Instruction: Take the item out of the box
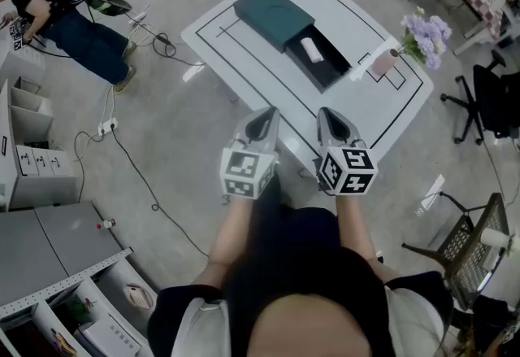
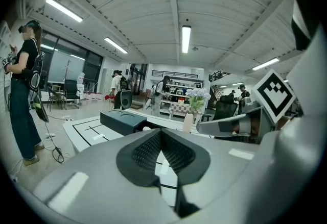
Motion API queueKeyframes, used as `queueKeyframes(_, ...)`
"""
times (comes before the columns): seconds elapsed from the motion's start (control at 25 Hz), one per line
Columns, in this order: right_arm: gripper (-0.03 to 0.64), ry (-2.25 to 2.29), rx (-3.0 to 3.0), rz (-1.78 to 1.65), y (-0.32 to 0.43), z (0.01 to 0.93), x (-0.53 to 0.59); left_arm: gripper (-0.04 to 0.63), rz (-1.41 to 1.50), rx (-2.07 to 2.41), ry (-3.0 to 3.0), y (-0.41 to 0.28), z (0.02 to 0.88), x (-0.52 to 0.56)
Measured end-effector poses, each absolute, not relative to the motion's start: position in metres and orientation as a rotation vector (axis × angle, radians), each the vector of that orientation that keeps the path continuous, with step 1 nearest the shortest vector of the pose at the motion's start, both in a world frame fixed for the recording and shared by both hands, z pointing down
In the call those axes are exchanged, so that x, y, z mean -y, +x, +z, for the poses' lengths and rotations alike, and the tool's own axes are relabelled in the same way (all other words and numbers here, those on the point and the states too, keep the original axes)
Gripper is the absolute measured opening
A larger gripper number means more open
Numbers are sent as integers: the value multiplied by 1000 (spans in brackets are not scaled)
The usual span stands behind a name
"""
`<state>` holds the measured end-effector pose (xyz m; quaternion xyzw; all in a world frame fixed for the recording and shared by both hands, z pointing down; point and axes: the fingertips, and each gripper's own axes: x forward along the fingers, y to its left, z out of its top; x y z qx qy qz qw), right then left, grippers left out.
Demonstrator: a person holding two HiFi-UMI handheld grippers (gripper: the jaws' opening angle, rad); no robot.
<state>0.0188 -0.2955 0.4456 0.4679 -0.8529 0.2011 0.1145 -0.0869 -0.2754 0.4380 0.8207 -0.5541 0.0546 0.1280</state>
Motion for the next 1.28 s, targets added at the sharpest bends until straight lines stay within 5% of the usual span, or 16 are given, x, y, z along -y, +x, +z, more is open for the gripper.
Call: queueKeyframes(1.28,2,1424,2268,520,9,476,433,11,217,1433,2400,-98,479,430)
